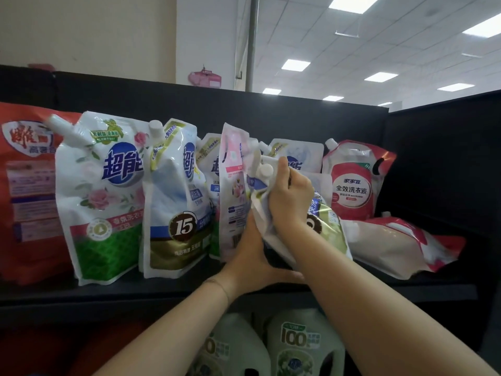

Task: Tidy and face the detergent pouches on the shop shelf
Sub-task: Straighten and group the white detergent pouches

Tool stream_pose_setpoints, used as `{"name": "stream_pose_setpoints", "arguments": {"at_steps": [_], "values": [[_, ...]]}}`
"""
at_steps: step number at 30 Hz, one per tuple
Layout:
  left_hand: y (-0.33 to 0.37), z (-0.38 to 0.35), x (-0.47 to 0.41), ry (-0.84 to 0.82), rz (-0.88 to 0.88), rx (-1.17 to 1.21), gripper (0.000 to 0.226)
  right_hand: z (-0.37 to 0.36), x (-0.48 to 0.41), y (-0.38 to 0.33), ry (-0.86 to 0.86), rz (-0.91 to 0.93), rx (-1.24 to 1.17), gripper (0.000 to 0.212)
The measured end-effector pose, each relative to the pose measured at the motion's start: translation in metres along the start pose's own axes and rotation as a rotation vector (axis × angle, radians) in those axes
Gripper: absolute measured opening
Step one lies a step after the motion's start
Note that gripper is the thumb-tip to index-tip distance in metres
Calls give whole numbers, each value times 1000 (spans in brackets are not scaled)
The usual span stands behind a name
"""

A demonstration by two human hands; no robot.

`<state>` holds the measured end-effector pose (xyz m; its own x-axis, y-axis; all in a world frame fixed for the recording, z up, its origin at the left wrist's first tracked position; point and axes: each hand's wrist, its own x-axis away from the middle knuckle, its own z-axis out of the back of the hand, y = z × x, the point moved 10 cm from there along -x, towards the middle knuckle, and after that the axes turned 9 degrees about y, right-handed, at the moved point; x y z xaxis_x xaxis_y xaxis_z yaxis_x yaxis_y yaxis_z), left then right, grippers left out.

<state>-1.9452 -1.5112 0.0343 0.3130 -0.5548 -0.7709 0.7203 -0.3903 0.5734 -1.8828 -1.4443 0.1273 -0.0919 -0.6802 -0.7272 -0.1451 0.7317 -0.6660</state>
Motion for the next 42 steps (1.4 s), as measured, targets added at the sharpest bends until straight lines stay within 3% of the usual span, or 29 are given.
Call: {"name": "stream_pose_setpoints", "arguments": {"at_steps": [7, 11, 15, 17, 20, 22, 25, 27, 31, 33, 42], "values": [[1, 30, 3, 109, -21, 81, 116, -17, 11, -16, -11, -139, -283, 61], [8, 55, -1, 268, -15, 60, 131, -19, 15, -29, -6, -212, -397, 62], [22, 75, -3, 405, -94, -89, 113, -28, 18, -14, -34, -392, -493, 56], [13, 83, -3, 465, -37, -129, 111, -36, 24, -6, -83, -449, -503, 58], [10, 78, -1, 482, 31, -161, 106, -43, 28, 5, -178, -522, -440, 65], [11, 65, 1, 476, 51, -159, 107, -41, 24, 11, -258, -549, -407, 53], [12, 45, -1, 480, 39, -173, 109, -29, 11, 18, -344, -447, -333, 49], [13, 37, -5, 503, 49, -227, 112, -10, 0, 32, -303, -350, -217, 54], [8, 18, -16, 444, 73, -339, 122, 40, -21, 93, -218, -277, 209, 22], [5, 11, -20, 430, 83, -363, 124, 56, -24, 128, -231, -334, 389, 28], [10, -1, -27, 512, -17, -364, 99, 45, -31, 175, -262, -371, 527, 48]]}}
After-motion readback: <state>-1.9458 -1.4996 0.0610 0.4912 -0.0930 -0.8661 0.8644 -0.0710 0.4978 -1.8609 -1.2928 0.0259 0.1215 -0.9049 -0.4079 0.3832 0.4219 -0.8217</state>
